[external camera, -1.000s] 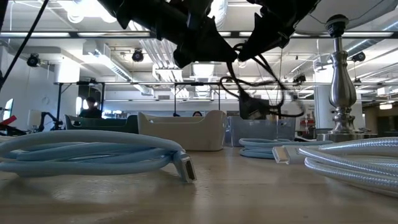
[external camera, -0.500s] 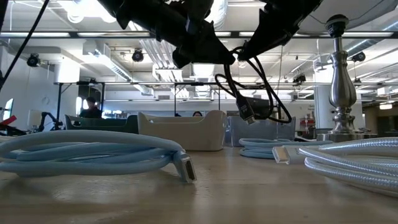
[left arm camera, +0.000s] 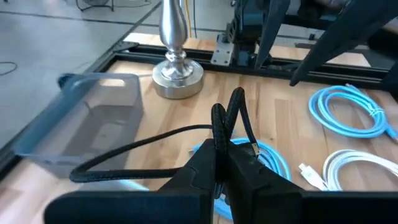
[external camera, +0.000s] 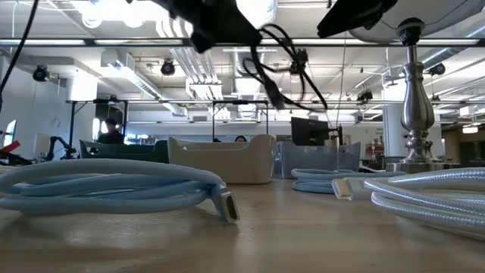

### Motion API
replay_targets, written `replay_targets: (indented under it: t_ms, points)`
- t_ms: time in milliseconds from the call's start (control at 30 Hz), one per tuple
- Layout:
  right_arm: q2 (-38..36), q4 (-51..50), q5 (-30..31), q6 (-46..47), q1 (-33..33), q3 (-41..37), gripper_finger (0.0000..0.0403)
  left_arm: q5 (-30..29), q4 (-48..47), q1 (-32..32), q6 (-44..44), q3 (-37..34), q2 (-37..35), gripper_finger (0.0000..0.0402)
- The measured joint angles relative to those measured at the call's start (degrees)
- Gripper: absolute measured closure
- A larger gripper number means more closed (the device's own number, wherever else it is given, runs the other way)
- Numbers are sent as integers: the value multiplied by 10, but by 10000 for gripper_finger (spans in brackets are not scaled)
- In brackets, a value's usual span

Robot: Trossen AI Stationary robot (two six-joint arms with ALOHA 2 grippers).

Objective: Pick & Place USB Port
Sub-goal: Put the black charger cable into the gray bin

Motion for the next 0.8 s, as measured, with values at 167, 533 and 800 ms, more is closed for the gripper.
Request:
replay_targets:
  t_ms: [167, 533, 800]
  points:
    - [5, -1, 0, 4, -2, -6, 273, -57, -73, 0, 10, 0, -83, 378]
    - [14, -3, -4, 20, -2, -7, 288, -300, -237, 0, -49, -68, -270, 378]
    - [16, 1, -5, 24, -2, -18, 284, -373, -245, 12, -160, -229, -413, 378]
